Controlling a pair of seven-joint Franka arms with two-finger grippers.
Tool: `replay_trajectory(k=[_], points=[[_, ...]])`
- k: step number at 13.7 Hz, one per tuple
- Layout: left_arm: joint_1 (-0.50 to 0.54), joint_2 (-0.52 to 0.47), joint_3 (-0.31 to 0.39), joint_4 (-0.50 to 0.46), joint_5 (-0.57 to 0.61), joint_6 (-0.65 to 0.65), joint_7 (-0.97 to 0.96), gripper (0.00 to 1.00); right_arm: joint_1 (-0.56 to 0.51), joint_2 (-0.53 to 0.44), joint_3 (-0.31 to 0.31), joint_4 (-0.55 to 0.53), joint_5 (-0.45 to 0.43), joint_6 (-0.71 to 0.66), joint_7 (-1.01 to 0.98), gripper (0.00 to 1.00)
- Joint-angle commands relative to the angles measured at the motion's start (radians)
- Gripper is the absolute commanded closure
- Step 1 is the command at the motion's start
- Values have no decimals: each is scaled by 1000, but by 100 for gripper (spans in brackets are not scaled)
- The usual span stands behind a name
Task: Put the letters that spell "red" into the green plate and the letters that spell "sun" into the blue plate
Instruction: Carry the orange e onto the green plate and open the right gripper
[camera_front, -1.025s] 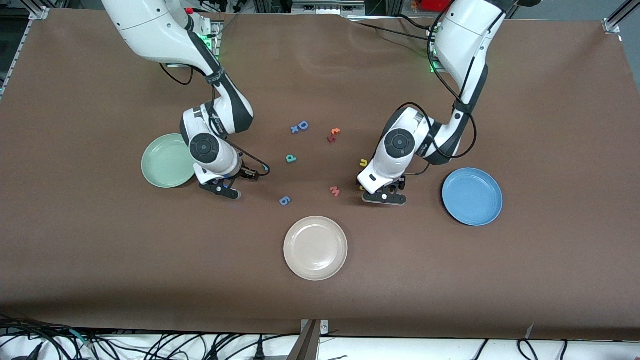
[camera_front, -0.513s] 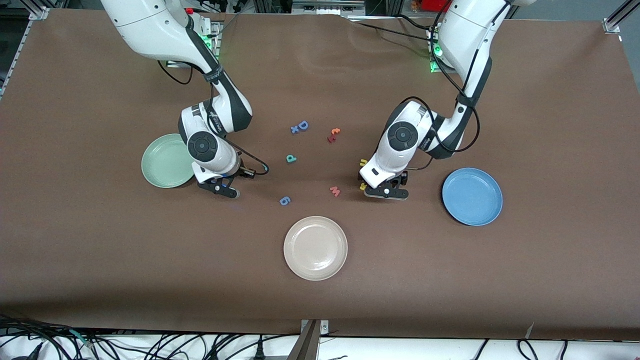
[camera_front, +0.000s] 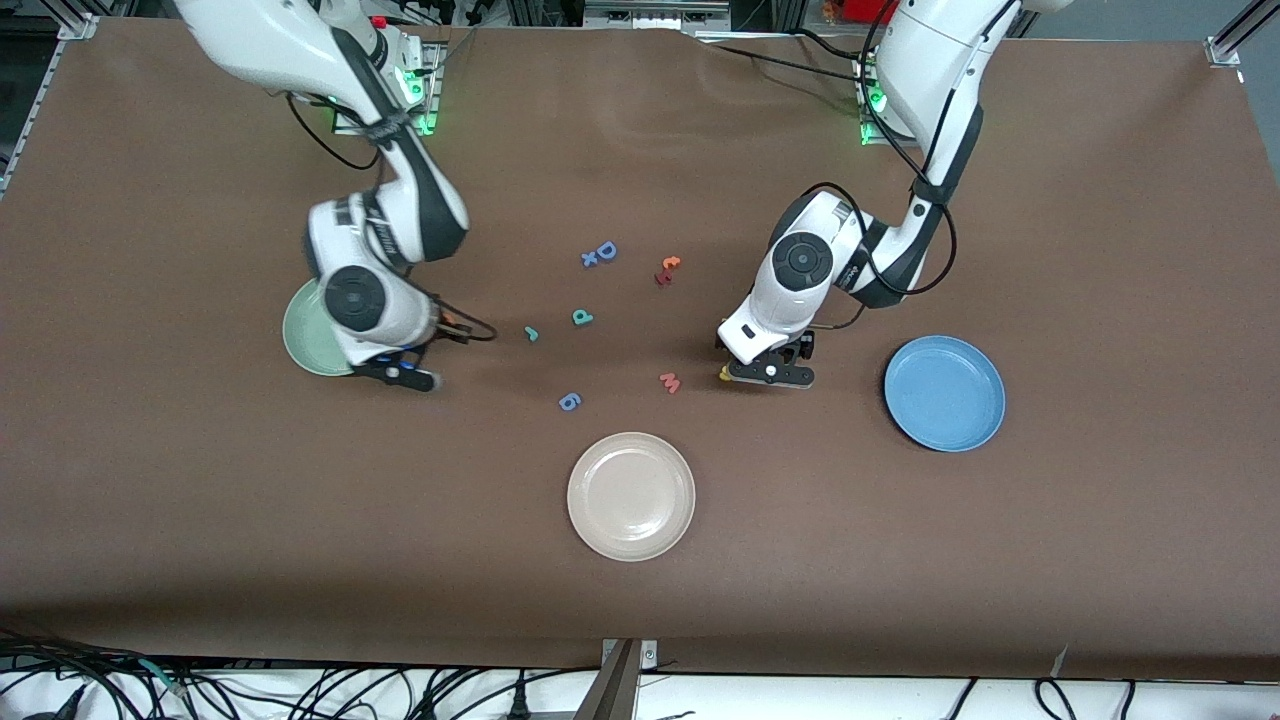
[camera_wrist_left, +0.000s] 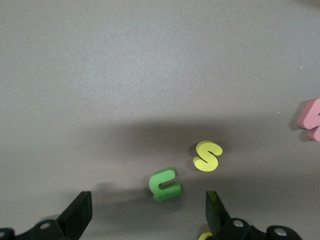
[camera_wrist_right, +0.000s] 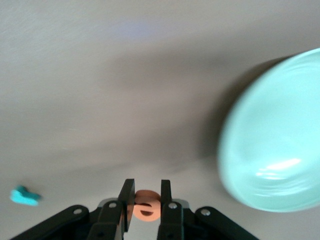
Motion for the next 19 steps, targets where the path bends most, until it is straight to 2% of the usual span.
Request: replay_trajectory(k=[1,3,4,7,9,11,12,13,15,17,19], points=[[-8,-13,5,-53,28,67,-20,0,1,-63,-93,-23,-8,-92,-155,90],[-8,-10,5,-52,28,70,-20,0,0,-60,-168,-41,-3,-97,-278,90],[-8,-7,5,-48,29,70,-20,0,-2,-55,-181,-61,0,-82,-305,90],[-10,18,6,-36,29,73,-20,0,-10,-23,-182,-113,51,21,-309,90],[-10,28,6,-36,29,93,-20,0,-10,-6,-181,-157,54,107,-309,90],[-10,35,6,-29,29,93,-21,0,-10,9,-179,-159,54,118,-309,89],[-10,35,6,-25,29,93,-21,0,-10,11,-179,-159,54,125,-309,83],[-10,35,6,-22,28,93,-21,0,-8,11,-179,-159,54,124,-308,71],[-10,36,6,-15,28,93,-23,0,-8,0,-178,-153,54,112,-300,35],[-10,42,6,-12,28,93,-27,2,-2,-29,-170,-135,55,63,-268,32],[-10,48,6,-2,28,93,-31,10,3,-46,-100,-69,55,-17,-126,32]])
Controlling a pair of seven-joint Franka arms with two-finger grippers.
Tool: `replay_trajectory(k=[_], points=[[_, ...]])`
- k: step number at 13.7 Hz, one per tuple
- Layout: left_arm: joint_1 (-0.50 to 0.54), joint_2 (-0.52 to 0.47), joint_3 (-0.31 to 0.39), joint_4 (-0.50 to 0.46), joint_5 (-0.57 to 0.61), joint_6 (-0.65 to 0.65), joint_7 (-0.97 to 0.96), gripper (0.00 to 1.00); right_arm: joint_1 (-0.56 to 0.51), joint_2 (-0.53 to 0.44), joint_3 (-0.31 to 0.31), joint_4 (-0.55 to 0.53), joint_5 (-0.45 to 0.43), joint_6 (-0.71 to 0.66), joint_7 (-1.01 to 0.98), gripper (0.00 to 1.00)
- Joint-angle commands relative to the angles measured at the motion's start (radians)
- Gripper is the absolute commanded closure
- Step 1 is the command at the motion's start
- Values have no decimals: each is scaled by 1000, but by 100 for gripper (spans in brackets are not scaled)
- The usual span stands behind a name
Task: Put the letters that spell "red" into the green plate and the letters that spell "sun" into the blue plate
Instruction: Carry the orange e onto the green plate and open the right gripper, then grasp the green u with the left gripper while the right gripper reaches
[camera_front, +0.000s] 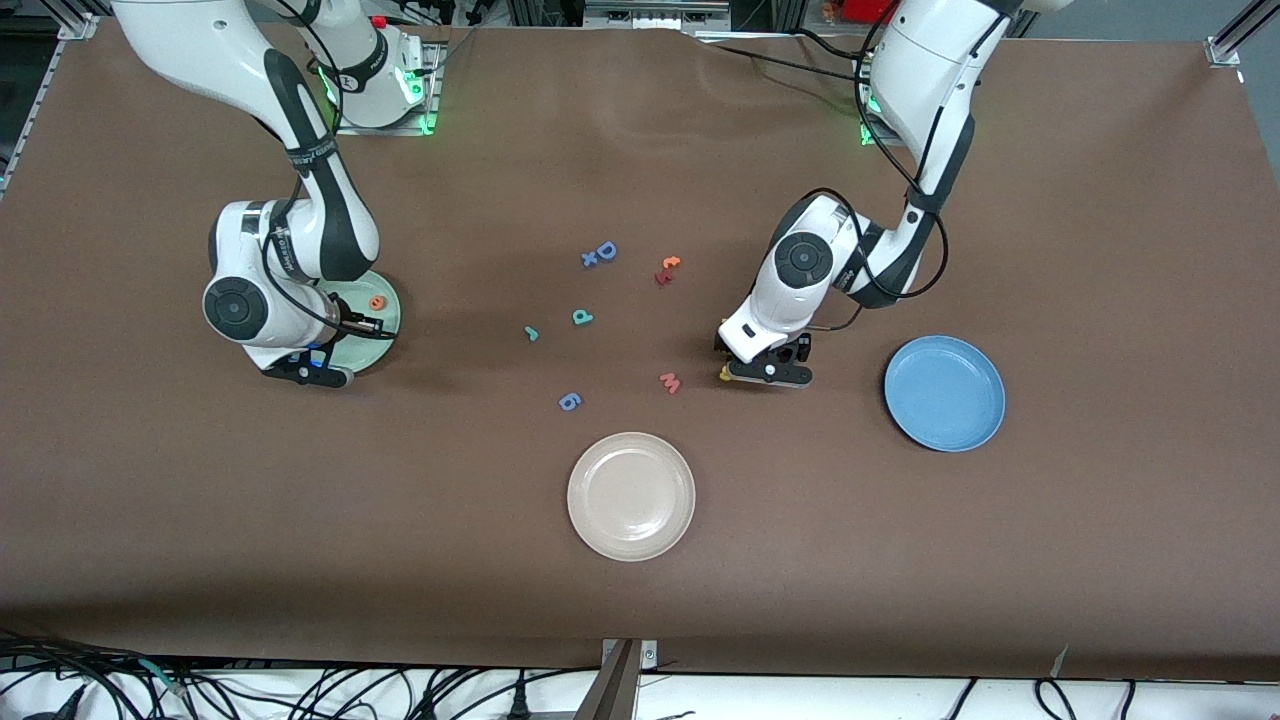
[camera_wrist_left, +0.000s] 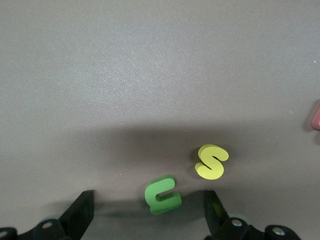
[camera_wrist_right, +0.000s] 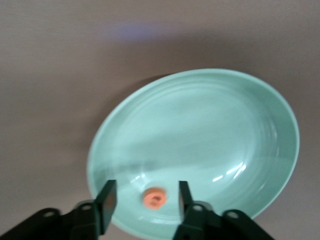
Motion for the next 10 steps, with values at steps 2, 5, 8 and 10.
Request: replay_trajectory(k=[2,5,8,10], points=[[-11,20,8,25,28,4,-29,20,11,-31,135,106,12,-91,270,32],[-11,20,8,28,28,4,-31,33,12,7,235,152,12,-50,450,32],[-11,20,8,30,28,4,-34,50,12,70,313,154,12,100,575,32],[-11,26,6,47,28,2,-38,51,14,124,347,154,12,213,637,32]])
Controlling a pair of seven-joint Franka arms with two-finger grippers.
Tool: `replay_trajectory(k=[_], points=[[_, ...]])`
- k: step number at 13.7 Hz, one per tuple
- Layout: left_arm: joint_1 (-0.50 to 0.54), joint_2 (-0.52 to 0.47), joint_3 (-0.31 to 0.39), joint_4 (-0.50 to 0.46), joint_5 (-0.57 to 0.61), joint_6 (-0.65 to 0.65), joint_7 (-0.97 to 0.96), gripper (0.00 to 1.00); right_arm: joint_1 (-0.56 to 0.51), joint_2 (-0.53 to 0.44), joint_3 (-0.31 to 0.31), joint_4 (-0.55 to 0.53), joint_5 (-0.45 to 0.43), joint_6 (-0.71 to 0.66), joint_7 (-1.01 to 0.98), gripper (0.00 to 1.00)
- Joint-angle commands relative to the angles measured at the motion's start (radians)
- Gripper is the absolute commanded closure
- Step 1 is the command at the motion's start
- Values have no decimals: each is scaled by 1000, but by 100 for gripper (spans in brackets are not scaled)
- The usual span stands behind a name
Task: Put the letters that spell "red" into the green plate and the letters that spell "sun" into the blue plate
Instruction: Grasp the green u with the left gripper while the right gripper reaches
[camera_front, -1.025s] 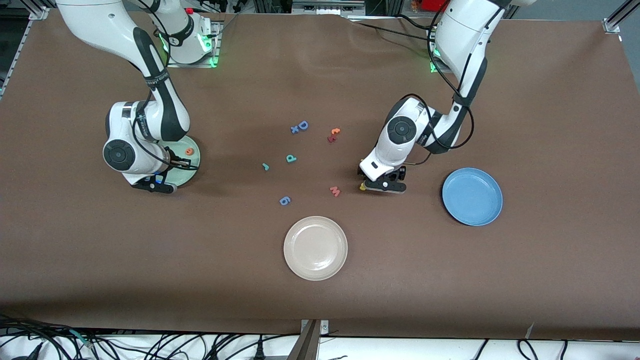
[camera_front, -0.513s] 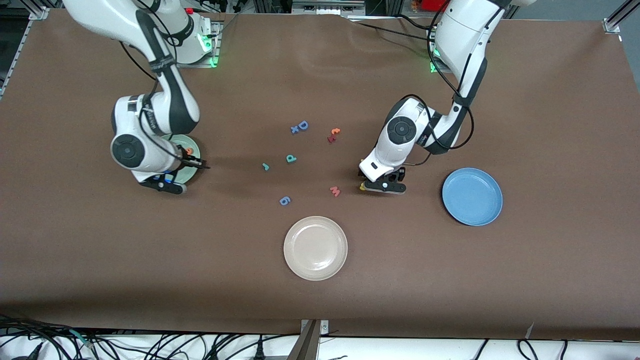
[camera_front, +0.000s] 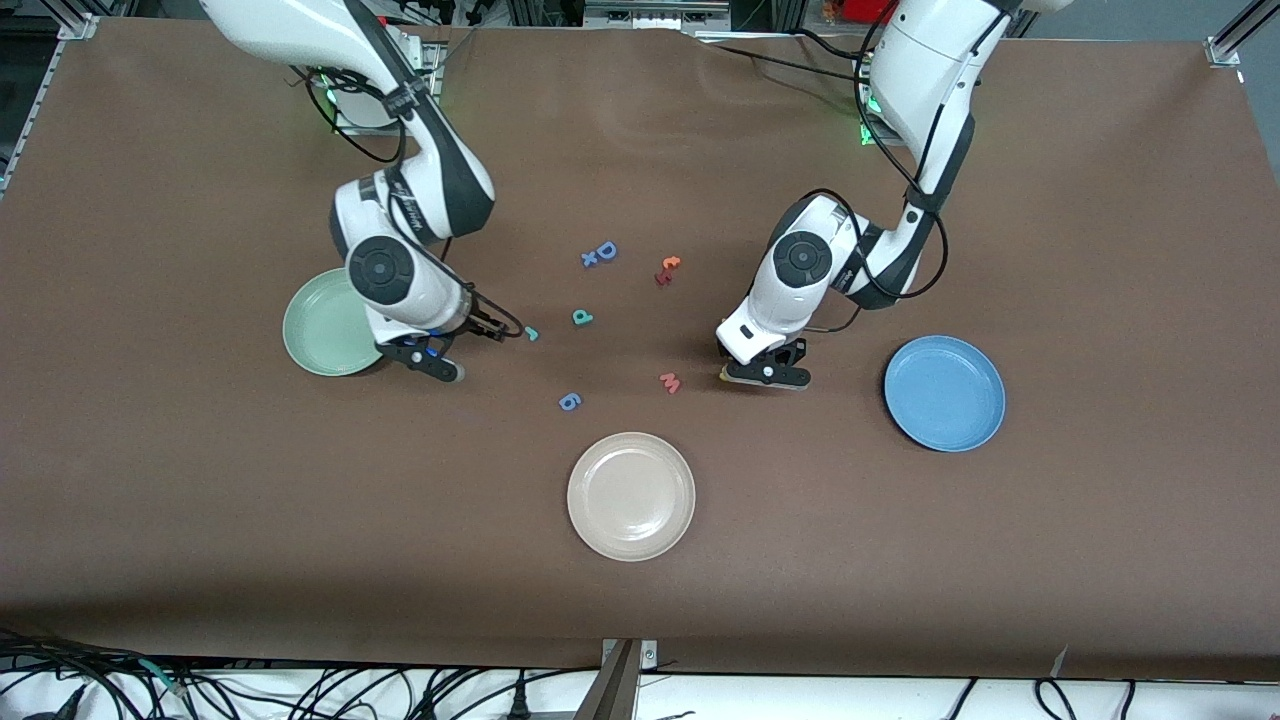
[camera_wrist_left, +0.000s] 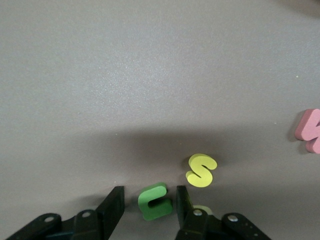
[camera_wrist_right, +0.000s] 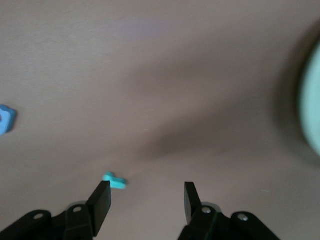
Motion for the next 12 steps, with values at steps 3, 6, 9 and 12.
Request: replay_trajectory(k=[3,6,9,12], points=[[-19,29,9,29,28,2,-49,57,31,113,35,24,10,165,117,32],[-21,32,9,28,28,2,-51,63,37,127,35,23,10,171,130,33],[-21,37,9,28,29,2,-51,69,45,133,37,23,10,171,161,33],[-21,37,9,28,29,2,-51,74,43,134,35,18,8,168,150,34]])
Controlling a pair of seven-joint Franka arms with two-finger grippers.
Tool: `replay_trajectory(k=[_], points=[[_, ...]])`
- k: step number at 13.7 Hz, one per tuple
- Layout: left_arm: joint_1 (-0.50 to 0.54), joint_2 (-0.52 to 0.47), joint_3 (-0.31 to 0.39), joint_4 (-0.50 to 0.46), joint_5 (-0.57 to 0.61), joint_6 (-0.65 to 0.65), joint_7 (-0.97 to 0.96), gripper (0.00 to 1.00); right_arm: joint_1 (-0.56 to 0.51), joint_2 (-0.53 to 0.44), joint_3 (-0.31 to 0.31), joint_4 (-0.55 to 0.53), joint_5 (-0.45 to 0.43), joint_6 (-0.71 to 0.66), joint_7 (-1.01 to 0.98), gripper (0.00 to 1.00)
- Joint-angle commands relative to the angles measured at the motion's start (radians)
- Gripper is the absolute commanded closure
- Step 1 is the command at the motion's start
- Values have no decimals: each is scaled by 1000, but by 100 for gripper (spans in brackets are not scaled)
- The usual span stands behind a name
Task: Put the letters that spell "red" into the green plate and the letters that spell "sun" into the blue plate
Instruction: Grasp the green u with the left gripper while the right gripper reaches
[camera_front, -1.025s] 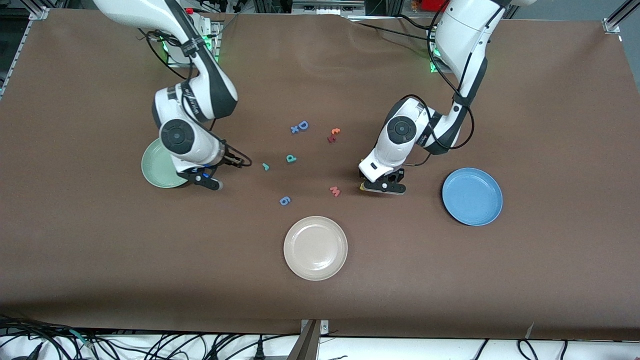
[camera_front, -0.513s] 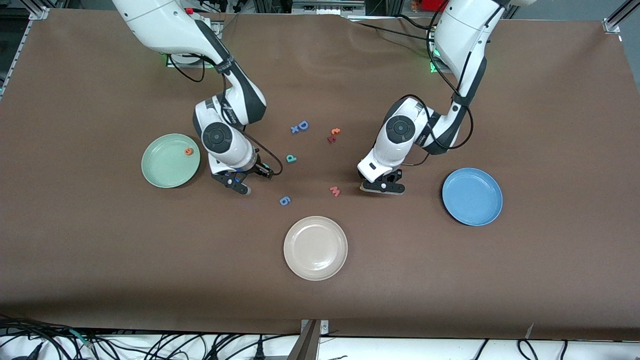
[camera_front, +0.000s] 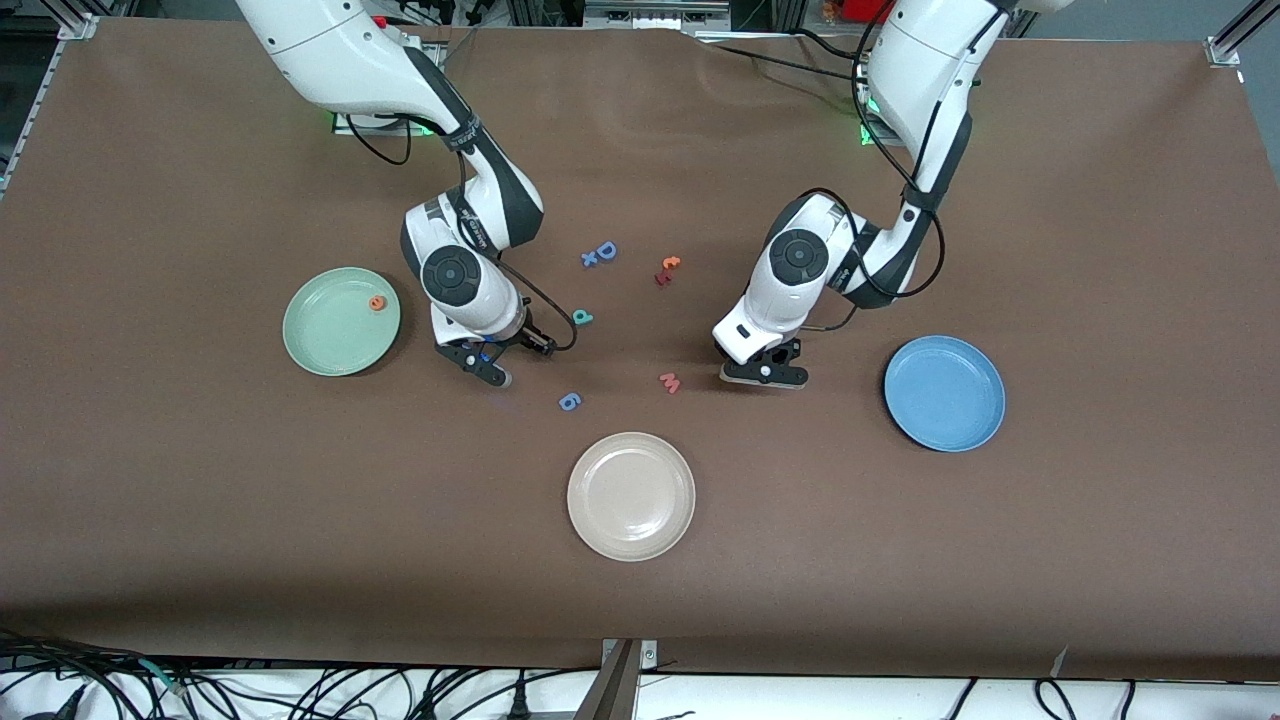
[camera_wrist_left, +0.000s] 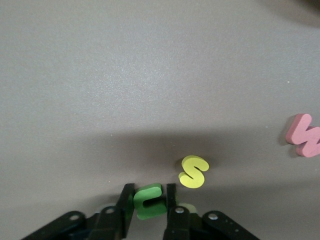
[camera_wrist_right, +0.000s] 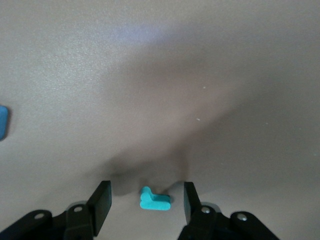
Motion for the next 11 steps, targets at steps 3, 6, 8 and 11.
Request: replay_trajectory(k=[3,6,8,11], points=[[-11,39,7,23,29,5,-25,78,0,13,3,15,8,-1,6,39],[-1,28,7,23,29,-2,-15,86,0,13,3,14,8,-3,6,46],[5,11,12,47,29,-49,-11,86,1,17,3,15,8,2,15,46],[9,-3,15,128,29,-197,10,86,1,24,3,15,8,1,16,47]])
